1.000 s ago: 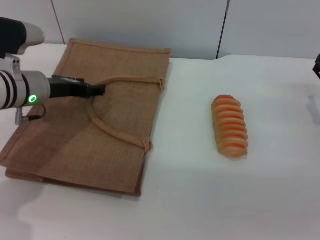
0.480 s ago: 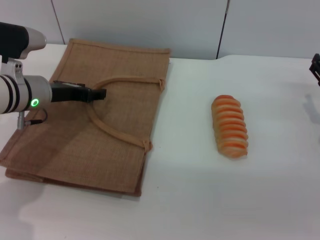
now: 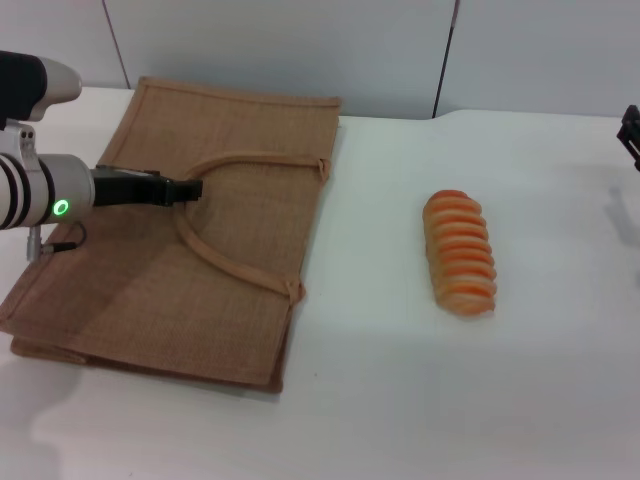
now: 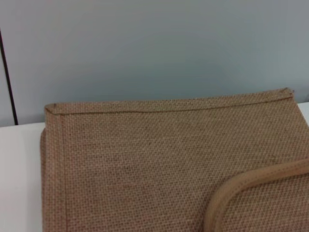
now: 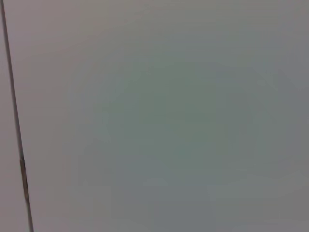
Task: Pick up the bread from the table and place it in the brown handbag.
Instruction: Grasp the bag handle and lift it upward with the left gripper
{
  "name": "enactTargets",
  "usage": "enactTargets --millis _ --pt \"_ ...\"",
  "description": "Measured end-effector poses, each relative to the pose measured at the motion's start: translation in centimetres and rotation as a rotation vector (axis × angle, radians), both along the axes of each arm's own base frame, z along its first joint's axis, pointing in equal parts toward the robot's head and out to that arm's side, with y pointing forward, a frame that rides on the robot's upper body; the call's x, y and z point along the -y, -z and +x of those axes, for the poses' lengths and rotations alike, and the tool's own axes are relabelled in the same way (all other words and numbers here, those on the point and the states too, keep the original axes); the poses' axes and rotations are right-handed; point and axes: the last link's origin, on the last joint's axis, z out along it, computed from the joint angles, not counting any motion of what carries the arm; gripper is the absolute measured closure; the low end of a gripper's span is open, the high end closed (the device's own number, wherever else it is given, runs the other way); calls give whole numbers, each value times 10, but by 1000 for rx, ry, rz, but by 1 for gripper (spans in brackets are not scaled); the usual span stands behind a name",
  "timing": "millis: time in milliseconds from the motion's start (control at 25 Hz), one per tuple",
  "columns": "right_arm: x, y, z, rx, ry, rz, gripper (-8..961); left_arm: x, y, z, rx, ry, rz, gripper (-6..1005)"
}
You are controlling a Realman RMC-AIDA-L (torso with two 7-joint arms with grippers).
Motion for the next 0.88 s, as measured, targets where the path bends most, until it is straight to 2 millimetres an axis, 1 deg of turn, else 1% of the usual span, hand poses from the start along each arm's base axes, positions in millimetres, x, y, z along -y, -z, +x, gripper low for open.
enactTargets --millis 360,560,880 --pt "-1 0 -1 0 -3 0 132 -2 0 1 -2 3 -2 297" --pt "-1 1 -1 0 1 -4 132 -3 6 0 -7 -7 -28 299" --pt "-1 1 0 1 8 -10 131 -5 13 0 -34 -9 -61 397"
